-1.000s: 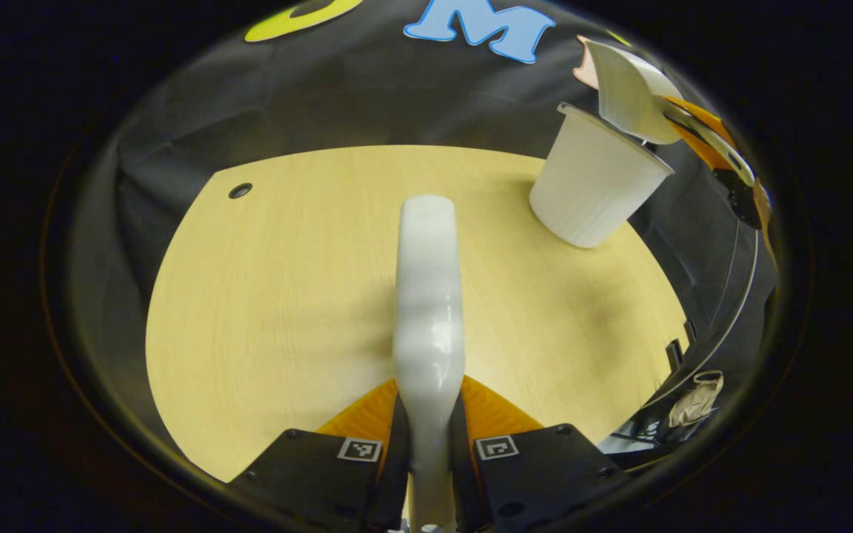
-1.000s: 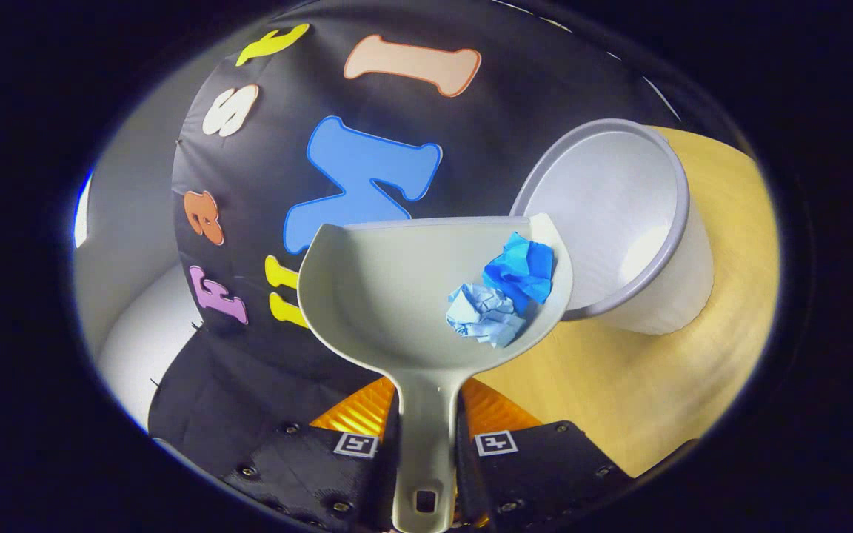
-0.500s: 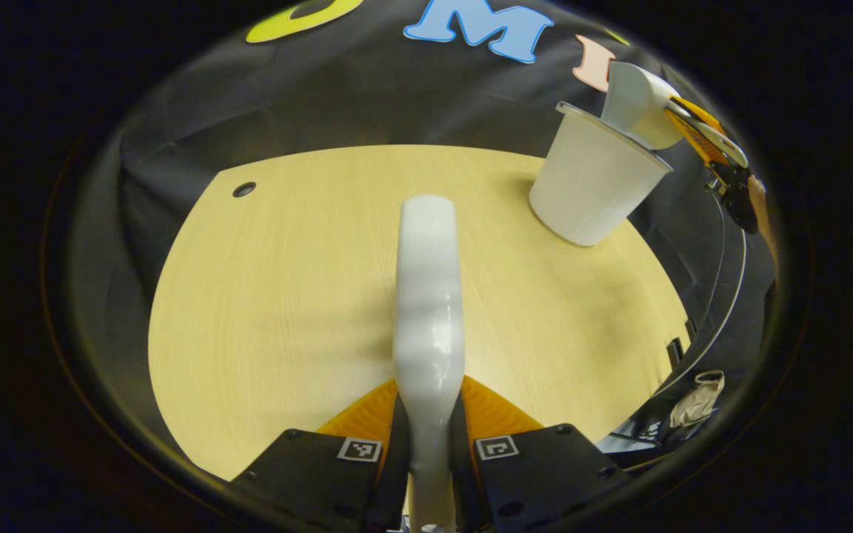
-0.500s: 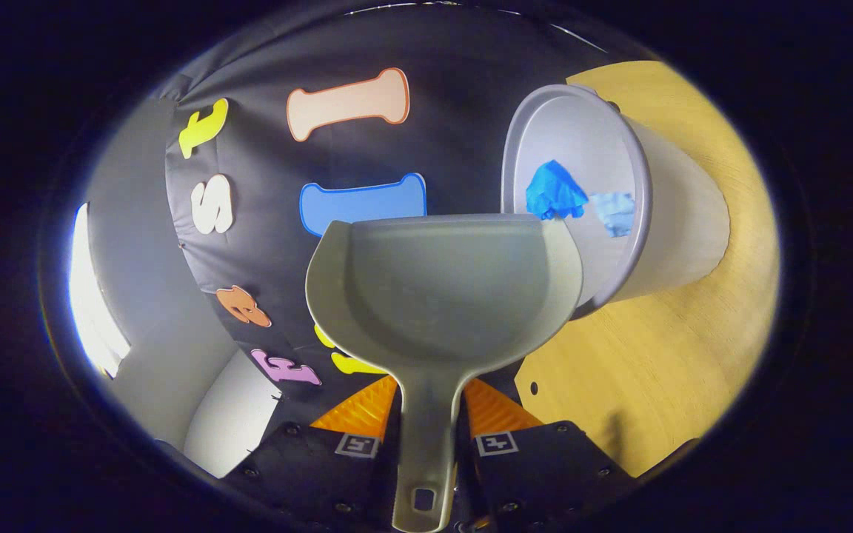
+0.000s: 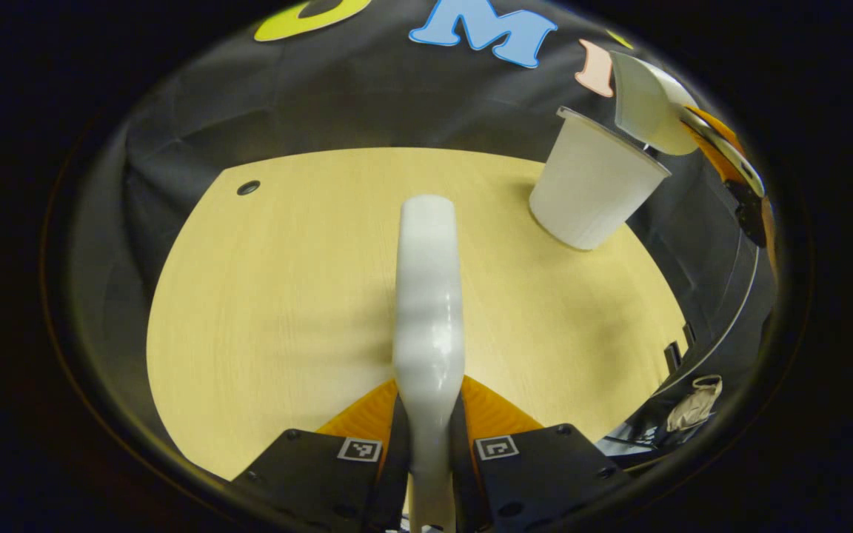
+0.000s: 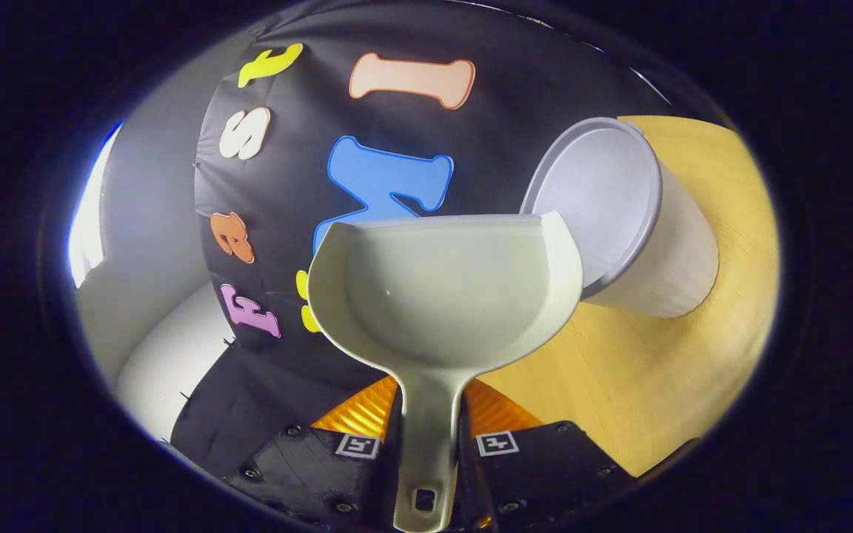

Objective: Pick up the small broom and dustpan from the desktop, sweep the trash into the dustpan with the broom, and then empty the trash into the garbage bin.

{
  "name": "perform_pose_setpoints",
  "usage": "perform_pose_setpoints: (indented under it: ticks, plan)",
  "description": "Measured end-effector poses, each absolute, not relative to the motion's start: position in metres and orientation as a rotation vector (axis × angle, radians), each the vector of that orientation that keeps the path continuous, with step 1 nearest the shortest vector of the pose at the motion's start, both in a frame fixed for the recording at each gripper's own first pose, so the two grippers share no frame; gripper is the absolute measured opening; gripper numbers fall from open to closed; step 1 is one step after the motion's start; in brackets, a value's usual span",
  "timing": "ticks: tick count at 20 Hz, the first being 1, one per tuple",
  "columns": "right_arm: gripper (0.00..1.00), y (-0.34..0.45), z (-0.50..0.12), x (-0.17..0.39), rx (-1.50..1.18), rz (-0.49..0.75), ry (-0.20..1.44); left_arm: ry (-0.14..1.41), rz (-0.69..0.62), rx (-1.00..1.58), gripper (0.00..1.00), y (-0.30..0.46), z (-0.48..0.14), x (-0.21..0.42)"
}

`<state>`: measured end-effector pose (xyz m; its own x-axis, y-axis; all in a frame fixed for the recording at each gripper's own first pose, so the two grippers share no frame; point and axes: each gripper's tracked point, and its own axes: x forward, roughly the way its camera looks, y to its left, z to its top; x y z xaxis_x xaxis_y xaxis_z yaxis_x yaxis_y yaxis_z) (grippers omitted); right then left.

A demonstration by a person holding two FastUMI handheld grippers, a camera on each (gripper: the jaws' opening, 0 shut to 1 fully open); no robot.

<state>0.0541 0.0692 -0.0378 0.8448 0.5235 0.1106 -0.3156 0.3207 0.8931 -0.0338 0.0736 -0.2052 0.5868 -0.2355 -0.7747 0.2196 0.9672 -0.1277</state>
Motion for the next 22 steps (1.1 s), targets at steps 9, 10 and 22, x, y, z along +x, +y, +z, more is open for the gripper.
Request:
perform_pose_setpoints:
  ticks: [9,10,22]
  plan:
    - [0.33,0.119,-0.094,0.013,0.564,0.437,0.257,0.932,-0.211,-0.048,0.34,0.091,-0.219,-0.032]
    - [0.33,0.121,-0.111,0.011,0.525,0.417,0.279,0.935,-0.208,-0.043,0.34,0.092,-0.221,-0.030]
    - [0.33,0.143,-0.264,0.022,0.190,0.240,0.547,0.995,-0.208,-0.027,0.34,0.104,-0.245,-0.012]
